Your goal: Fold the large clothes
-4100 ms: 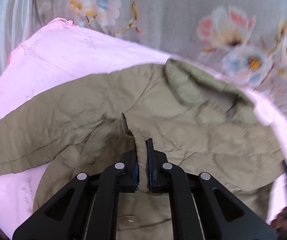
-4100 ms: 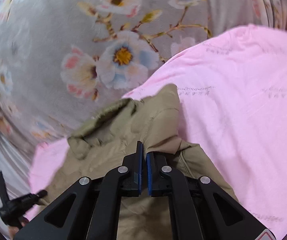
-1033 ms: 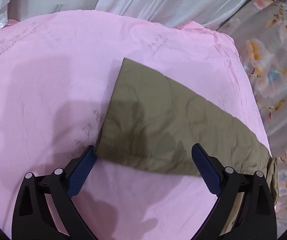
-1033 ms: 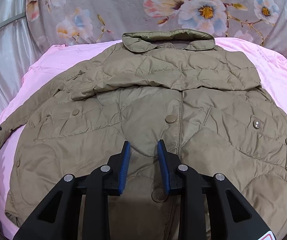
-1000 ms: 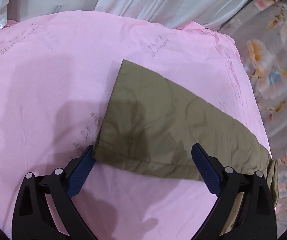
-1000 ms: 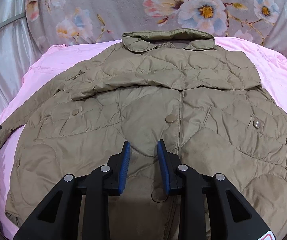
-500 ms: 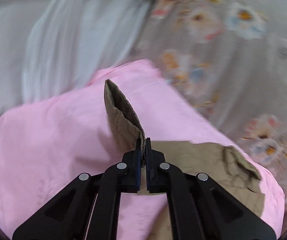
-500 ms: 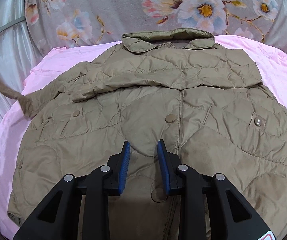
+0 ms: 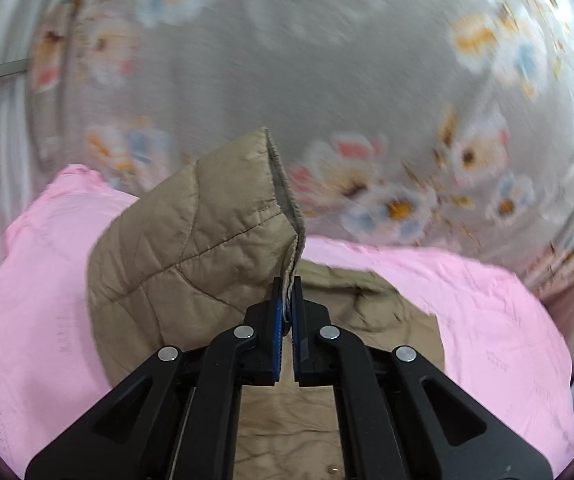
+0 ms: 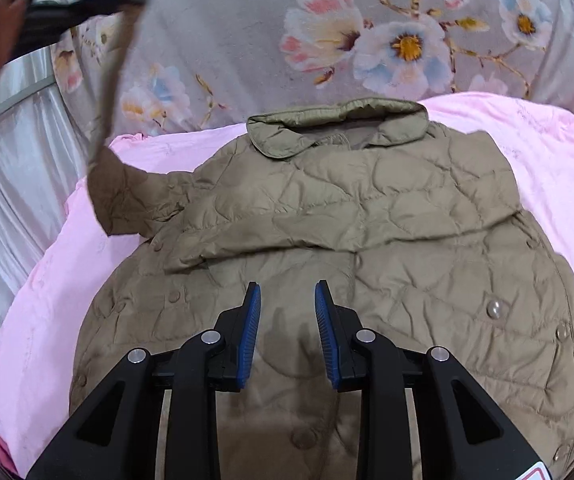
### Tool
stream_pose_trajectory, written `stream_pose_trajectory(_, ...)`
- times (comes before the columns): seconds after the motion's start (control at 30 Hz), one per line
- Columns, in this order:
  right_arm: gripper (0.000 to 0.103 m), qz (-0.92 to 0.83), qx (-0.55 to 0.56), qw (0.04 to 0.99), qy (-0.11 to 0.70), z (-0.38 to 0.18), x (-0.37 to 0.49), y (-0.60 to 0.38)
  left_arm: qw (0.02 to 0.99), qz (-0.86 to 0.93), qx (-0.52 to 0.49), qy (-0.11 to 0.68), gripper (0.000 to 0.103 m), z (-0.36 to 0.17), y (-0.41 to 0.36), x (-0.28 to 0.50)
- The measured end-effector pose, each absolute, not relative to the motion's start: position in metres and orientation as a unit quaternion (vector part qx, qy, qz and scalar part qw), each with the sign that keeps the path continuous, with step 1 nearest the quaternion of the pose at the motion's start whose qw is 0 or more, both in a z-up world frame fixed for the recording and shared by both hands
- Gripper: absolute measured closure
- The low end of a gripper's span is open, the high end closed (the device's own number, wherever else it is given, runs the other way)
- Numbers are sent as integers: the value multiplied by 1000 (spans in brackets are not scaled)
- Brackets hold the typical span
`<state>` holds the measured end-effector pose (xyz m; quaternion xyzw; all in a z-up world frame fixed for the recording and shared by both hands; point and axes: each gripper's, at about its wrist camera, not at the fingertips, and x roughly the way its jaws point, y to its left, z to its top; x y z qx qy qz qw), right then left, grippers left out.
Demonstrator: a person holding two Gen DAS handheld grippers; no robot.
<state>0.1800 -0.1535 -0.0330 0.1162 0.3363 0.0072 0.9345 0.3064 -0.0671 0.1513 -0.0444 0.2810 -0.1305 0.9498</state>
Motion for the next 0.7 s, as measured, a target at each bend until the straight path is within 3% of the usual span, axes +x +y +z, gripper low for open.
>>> stream_pose_trajectory(0.07,77,-3,120,933,340,-38,169,-164,935,-151,-32,318,96,124,-103,317)
stream_pose_trajectory(0.13,77,-23,122,930,346,-45,157,-180,916,-172,-37,360,85,89,-129,326)
stream_pose_trajectory(0.2,76,-38,133,925,353,-51,149,-195,904,-175,-49,386,41,62,-144,328)
stream_pose_trajectory(0.37,72,-71,161,917,357,-57,140,-230,896,-209,-94,381,14,48,-135,308)
stream_pose_trajectory(0.43,61,-75,180,916,351,-54,142,-241,901,-214,-116,360,12,61,-110,300)
stream_pose_trajectory(0.57,55,-65,197,921,331,-37,160,-255,907,-172,-161,349,7,67,-33,304)
stream_pose_trajectory(0.63,36,-46,202,924,322,-24,182,-256,904,-127,-189,363,7,54,13,314)
stream_pose_trajectory(0.7,30,-34,202,925,321,-17,204,-254,894,-87,-220,379,7,34,57,325)
